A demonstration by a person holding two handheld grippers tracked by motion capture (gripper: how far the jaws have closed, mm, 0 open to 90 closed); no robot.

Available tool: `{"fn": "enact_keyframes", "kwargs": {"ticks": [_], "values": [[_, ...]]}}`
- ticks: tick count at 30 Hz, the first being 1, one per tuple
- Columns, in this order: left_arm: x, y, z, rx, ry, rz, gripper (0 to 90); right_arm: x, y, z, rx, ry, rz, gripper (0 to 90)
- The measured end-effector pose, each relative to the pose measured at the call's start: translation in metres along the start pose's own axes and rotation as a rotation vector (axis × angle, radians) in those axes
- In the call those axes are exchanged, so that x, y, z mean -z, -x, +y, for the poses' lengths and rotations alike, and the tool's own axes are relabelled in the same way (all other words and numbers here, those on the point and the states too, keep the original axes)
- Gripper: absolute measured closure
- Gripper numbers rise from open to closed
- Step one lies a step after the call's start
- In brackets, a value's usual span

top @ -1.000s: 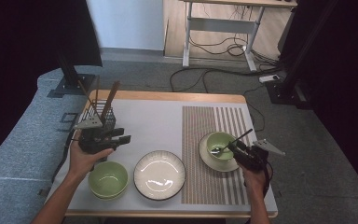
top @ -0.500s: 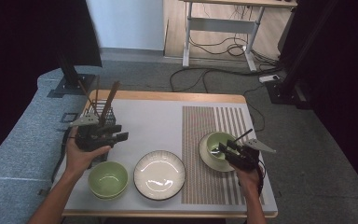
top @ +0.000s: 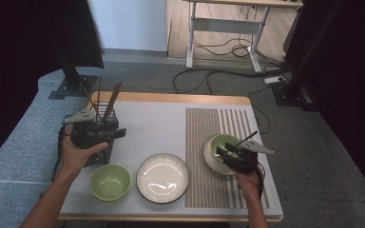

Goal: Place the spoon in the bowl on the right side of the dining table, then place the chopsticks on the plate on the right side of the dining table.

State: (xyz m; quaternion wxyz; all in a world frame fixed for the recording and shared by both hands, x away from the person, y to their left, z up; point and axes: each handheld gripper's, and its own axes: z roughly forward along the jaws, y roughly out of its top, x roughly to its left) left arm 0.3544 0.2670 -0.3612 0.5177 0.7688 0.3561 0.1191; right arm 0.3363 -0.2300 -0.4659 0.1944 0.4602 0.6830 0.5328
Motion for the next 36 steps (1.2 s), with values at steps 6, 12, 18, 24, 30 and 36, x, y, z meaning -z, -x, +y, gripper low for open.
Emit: {"fn": "enact_keyframes", "kwargs": {"ticks": [6,12,18,24,30,36], "values": [[0.004,-0.009,0.003,0.013,0.005,0.018,49.2,-0.002,-0.004,0.001,0.014,-0.002,0.007,51.4],[0.005,-0.014,0.004,0.018,0.007,0.024,49.2,-0.004,-0.005,0.001,0.018,-0.005,0.008,51.0],[0.006,-0.021,0.005,0.029,0.008,0.034,49.2,-0.006,-0.008,0.001,0.032,-0.009,0.008,50.7],[0.007,-0.029,0.003,0.039,0.008,0.048,49.1,-0.008,-0.01,0.001,0.046,-0.017,0.013,50.6],[0.008,-0.034,0.004,0.044,0.01,0.058,48.7,-0.009,-0.009,0.001,0.045,-0.018,0.01,50.6],[0.009,-0.042,0.005,0.059,0.018,0.06,48.7,-0.01,-0.01,0.0,0.048,-0.026,0.007,50.3]]}}
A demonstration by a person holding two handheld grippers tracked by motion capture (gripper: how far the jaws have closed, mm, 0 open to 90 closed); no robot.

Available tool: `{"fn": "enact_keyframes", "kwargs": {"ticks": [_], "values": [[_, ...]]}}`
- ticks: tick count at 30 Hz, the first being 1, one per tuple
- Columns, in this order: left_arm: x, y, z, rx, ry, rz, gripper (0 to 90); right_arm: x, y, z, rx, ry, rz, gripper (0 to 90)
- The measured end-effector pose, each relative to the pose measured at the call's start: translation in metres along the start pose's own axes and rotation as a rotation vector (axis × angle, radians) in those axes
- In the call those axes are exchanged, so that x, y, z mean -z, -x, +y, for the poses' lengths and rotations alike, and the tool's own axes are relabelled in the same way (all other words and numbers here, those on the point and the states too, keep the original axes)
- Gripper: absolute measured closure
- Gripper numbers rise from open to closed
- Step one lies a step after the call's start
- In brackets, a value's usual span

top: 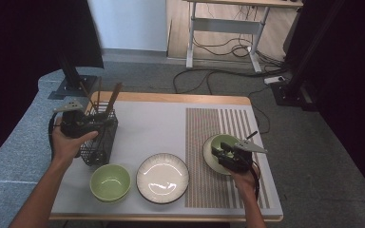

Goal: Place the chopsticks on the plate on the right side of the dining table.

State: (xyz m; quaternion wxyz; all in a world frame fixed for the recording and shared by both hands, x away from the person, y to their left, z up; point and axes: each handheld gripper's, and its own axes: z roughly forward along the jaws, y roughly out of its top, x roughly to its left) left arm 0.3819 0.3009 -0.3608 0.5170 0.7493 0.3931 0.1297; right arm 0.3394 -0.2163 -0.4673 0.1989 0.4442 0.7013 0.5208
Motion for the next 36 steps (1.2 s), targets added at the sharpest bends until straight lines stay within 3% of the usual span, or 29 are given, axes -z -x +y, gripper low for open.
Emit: {"fn": "enact_keyframes", "kwargs": {"ticks": [13,27,36], "values": [[-0.004,-0.02,0.003,0.009,-0.025,0.036,48.2,-0.002,0.001,-0.001,0.001,-0.009,0.005,50.2],[-0.006,-0.041,0.0,0.055,-0.003,0.054,48.1,0.002,0.003,-0.003,0.001,-0.012,-0.003,50.3],[-0.007,-0.049,0.005,0.058,-0.001,0.073,47.9,0.003,0.004,-0.003,0.001,-0.009,-0.006,50.3]]}}
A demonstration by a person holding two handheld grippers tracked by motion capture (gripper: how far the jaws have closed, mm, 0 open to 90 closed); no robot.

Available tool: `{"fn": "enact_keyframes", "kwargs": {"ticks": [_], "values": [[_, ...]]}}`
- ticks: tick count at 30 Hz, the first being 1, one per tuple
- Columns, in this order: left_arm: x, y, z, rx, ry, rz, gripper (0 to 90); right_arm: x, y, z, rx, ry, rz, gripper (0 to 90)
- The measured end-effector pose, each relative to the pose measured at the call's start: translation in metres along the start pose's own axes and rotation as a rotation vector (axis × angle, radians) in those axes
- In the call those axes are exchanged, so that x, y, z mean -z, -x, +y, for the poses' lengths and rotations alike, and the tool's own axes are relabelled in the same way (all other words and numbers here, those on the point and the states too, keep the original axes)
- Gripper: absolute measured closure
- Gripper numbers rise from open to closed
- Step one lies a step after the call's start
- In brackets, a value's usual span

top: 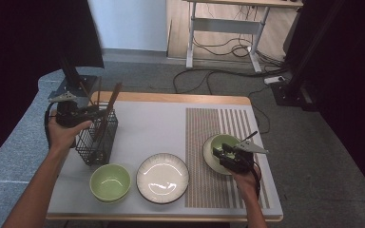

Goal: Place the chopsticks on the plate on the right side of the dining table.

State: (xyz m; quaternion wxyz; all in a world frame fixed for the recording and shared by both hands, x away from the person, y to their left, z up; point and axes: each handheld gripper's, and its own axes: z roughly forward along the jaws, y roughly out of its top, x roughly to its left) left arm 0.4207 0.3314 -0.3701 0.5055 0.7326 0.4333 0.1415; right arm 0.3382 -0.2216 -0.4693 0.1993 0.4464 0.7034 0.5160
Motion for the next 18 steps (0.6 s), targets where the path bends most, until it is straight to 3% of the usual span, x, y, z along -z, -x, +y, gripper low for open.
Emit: {"fn": "enact_keyframes", "kwargs": {"ticks": [18], "values": [[-0.001,-0.016,0.006,0.018,-0.003,0.018,47.9,0.002,0.002,-0.001,-0.007,0.002,-0.007,50.3]]}}
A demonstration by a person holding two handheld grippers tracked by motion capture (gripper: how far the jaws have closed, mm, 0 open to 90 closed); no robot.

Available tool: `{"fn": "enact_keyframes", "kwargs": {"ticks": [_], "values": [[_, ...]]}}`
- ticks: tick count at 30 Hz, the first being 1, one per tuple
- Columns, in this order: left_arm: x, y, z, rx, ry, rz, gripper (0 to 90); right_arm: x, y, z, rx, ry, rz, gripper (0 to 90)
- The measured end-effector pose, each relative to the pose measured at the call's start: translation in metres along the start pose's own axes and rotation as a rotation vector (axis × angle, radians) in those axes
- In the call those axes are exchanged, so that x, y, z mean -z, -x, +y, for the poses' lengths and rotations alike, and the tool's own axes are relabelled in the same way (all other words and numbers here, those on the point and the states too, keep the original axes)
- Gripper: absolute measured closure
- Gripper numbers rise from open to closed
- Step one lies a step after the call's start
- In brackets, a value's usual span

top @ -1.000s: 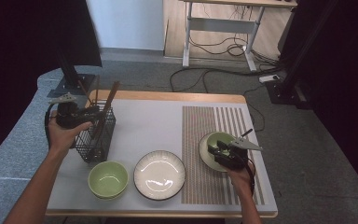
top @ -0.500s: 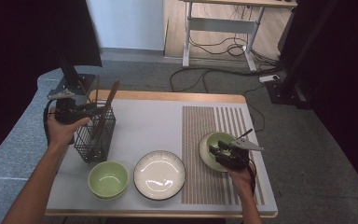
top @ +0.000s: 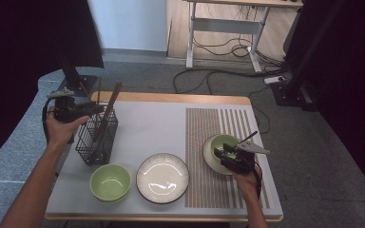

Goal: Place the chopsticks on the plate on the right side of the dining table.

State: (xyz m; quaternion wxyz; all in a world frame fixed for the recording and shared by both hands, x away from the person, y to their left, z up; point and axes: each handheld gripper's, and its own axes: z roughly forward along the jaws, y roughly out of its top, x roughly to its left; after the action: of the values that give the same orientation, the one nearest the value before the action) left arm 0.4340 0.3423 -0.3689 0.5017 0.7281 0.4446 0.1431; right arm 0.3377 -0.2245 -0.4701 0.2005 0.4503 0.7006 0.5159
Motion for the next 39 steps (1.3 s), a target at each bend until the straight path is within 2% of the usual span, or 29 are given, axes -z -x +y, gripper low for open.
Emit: {"fn": "enact_keyframes", "kwargs": {"ticks": [23,39], "values": [[-0.013,-0.021,0.002,0.03,-0.002,0.008,48.0,0.005,0.004,-0.001,-0.008,0.009,-0.011,50.3],[-0.021,-0.031,0.007,0.027,-0.003,0.032,48.7,0.006,0.007,-0.002,-0.01,0.009,-0.019,50.2]]}}
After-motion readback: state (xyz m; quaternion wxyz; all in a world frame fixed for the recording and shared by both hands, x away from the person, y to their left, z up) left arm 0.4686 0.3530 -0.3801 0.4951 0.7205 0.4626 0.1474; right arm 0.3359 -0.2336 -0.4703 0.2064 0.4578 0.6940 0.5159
